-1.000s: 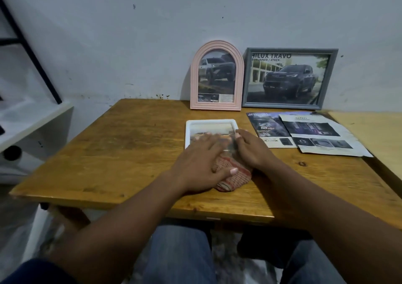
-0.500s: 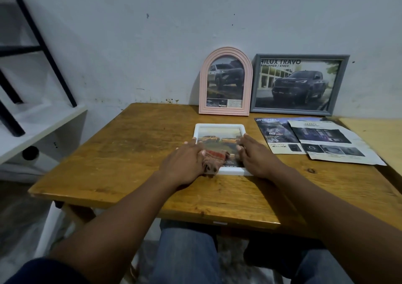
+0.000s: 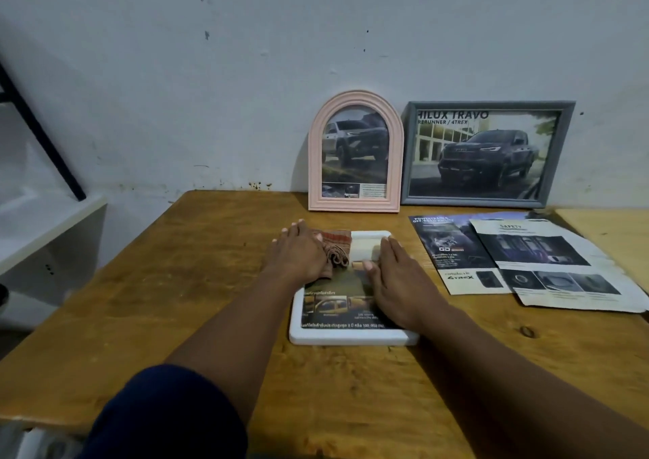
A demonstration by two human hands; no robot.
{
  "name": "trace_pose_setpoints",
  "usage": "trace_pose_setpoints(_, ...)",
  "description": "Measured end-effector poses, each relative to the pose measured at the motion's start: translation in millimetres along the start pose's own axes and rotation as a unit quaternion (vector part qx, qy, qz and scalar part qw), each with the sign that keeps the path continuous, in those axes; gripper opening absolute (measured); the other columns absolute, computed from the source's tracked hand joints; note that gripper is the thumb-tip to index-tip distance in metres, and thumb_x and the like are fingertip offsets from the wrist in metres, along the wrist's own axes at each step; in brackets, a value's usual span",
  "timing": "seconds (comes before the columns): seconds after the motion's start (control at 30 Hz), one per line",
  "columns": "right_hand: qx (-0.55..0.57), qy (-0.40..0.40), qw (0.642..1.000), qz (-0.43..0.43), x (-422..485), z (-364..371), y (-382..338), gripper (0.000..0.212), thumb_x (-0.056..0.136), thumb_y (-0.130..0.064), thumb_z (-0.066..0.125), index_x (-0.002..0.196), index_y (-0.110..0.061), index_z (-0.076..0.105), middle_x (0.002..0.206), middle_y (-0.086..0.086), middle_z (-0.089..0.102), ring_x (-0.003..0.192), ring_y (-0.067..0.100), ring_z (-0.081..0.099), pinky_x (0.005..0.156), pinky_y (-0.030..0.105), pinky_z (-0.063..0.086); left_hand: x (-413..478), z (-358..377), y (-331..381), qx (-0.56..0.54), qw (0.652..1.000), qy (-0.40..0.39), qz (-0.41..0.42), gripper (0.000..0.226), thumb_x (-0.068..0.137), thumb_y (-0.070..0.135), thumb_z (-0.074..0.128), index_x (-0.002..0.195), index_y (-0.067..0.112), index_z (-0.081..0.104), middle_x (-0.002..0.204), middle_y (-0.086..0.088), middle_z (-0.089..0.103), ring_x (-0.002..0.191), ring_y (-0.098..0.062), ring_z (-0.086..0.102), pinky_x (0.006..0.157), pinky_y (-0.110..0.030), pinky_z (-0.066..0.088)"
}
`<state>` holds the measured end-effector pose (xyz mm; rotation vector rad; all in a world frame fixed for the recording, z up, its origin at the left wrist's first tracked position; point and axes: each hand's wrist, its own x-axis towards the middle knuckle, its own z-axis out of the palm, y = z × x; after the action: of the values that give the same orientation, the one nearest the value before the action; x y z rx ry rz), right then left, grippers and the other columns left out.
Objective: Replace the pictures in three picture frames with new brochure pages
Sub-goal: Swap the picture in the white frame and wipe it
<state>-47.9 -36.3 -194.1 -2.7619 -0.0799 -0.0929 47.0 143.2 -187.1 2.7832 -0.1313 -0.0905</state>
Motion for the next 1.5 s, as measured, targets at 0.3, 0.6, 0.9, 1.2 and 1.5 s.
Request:
trace_pose_setpoints(0.3, 0.082, 0.057, 0.995, 0.023, -0.5, 3.6, 0.8, 0.068, 0.105, -0.048, 0.021, 0.158, -0.006, 0.012, 0.165, 0.014, 0.018, 0.151, 0.027, 0.018, 0.122, 0.040, 0.017, 38.8, -0.8, 37.8, 0.134, 0.983, -0.028, 0.119, 0.062, 0.108, 0.044, 0.026, 0.159, 0.010, 0.022, 0.167, -0.011, 0.019, 0.155, -0.031, 0.008, 0.125, -0.050, 0.011)
trace_pose_setpoints(0.6, 0.186, 0.163, 0.968, 0.039, 16.5, -13.7, 12.8, 0.049, 0.100, -0.047, 0.027, 0.140, -0.021, 0.040, 0.138, 0.006, 0.050, 0.127, 0.026, 0.046, 0.104, 0.046, 0.041, 16.5, -22.4, 57.8, -0.185, 0.975, -0.048, 0.112, 0.056, 0.109, 0.048, 0.024, 0.162, 0.033, 0.012, 0.169, 0.003, 0.013, 0.156, -0.024, 0.006, 0.124, -0.048, 0.011)
trace_pose_setpoints(0.9, -0.064, -0.056, 0.993, -0.083, 67.2, -18.4, 6.1, 0.053, 0.107, -0.045, 0.023, 0.157, -0.029, 0.022, 0.167, -0.001, 0.015, 0.154, 0.020, 0.006, 0.121, 0.043, 0.007, -35.9, 8.4, -11.6, 0.034, 0.994, -0.034, 0.098, 0.069, 0.105, 0.056, 0.011, 0.162, 0.021, -0.004, 0.169, 0.000, -0.015, 0.154, -0.020, -0.016, 0.123, -0.042, -0.009)
trace_pose_setpoints(1.2, 0.032, 0.028, 0.999, 0.006, -2.2, -28.0, 5.0, 0.044, 0.098, -0.014, 0.044, 0.141, -0.009, 0.053, 0.157, 0.008, 0.038, 0.140, 0.032, 0.038, 0.113, 0.039, 0.035, -40.3, 9.0, -2.9, 0.075, 0.994, -0.012, 0.076, 0.073, 0.102, 0.062, 0.004, 0.163, 0.023, 0.002, 0.170, -0.002, -0.007, 0.155, -0.024, -0.012, 0.124, -0.048, -0.009)
trace_pose_setpoints(1.5, 0.029, 0.052, 0.998, -0.036, -96.7, -35.0, -8.9, 0.029, 0.099, -0.020, 0.049, 0.124, -0.017, 0.064, 0.128, 0.007, 0.065, 0.108, 0.031, 0.058, 0.079, 0.036, 0.047, -48.4, 7.8, 0.1, 0.050, 0.997, -0.002, 0.055, 0.071, 0.102, 0.061, 0.003, 0.163, 0.023, 0.005, 0.170, -0.002, -0.004, 0.156, -0.025, -0.010, 0.124, -0.050, -0.009)
